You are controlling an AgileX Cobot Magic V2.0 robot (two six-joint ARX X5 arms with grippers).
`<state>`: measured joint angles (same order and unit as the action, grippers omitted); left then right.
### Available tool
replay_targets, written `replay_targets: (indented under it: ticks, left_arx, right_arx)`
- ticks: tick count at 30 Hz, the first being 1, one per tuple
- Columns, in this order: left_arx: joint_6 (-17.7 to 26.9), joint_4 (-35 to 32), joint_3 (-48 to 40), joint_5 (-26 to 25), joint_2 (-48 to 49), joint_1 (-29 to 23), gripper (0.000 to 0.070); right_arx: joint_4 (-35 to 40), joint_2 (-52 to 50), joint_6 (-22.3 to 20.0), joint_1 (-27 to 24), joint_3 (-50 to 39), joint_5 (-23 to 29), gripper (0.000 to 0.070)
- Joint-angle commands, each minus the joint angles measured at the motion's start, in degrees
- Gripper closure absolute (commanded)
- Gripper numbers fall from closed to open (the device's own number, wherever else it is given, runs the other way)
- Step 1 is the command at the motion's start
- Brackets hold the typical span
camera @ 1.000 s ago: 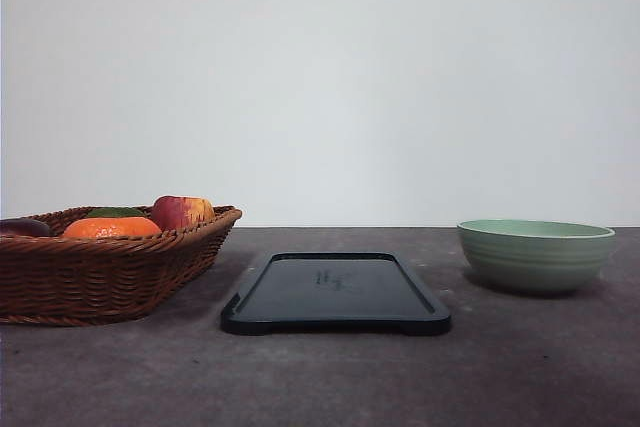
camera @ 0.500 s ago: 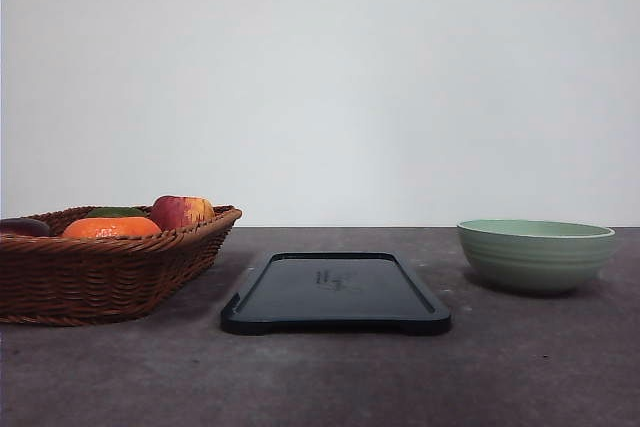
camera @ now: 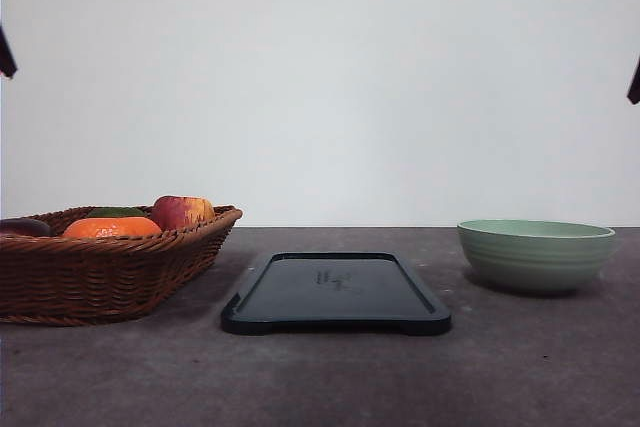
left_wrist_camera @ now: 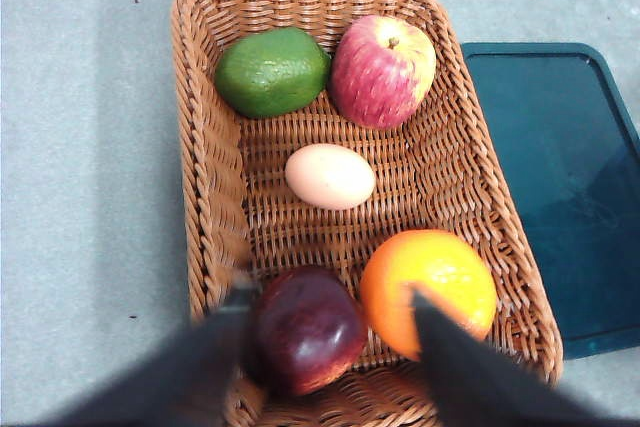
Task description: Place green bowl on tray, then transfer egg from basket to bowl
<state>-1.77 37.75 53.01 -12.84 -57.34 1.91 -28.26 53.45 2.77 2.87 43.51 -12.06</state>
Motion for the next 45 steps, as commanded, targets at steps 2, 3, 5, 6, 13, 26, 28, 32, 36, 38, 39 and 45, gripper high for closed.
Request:
replay_targets:
  ticks: [2, 3, 5, 6, 13, 26, 28, 32, 36, 38, 39, 45]
  left_arx:
    - [1.10, -0.17, 1.25, -0.31, -0.33, 0.09, 0.0269]
    - [1.10, -0.11, 1.25, -0.31, -0.33, 0.09, 0.0270]
    - [1.10, -0.10, 1.25, -0.31, -0.33, 0.09, 0.0269]
    - [1.10, -0.10, 1.25, -0.31, -0.33, 0.09, 0.0269]
    - [1.08, 0.06, 1.25, -0.33, -0.33, 0.09, 0.0269]
    - [0.64, 0.12, 1.25, -0.33, -0.33, 0.09, 0.0269]
    - [0.64, 0.11, 1.25, -0.33, -0.33, 0.09, 0.0269]
    - [0.64, 0.09, 1.25, -0.33, -0.33, 0.09, 0.0269]
    - [0.65, 0.09, 1.25, -0.33, -0.33, 0.09, 0.0269]
    - [0.66, 0.09, 1.25, -0.33, -0.33, 0.09, 0.0269]
    - [0.66, 0.09, 1.25, -0.33, -0.33, 0.09, 0.0269]
    - [0.66, 0.14, 1.25, -0.33, -0.33, 0.09, 0.0269]
  right_arx:
    - [-0.32, 0.44, 0.19, 0.00, 1.19, 0.05, 0.0319]
    - [-0.43, 0.57, 0.78, 0.00, 1.23, 0.10, 0.0319]
    - [-1.18, 1.58, 2.31, -0.04, 1.85, 0.16, 0.0320]
    - [-2.57, 2.67, 2.72, -0.18, 2.84, 0.45, 0.0320]
    - [-15.60, 16.48, 2.65, -1.32, 15.76, 1.73, 0.0320]
    - [-20.95, 40.62, -0.29, -1.88, 34.32, 1.58, 0.0320]
    - [-20.46, 42.77, -0.53, -1.88, 35.02, 1.58, 0.0325]
    - [-19.16, 46.14, -0.58, -1.90, 35.20, 1.62, 0.0370]
    - [-18.48, 49.05, -0.65, -1.95, 35.20, 1.62, 0.0383]
    - [-18.07, 50.25, -0.66, -1.95, 35.20, 1.62, 0.0410]
    - [-17.83, 50.78, -0.66, -1.95, 35.20, 1.62, 0.0478]
    - [-17.36, 51.68, -0.65, -1.95, 35.48, 1.65, 0.0700]
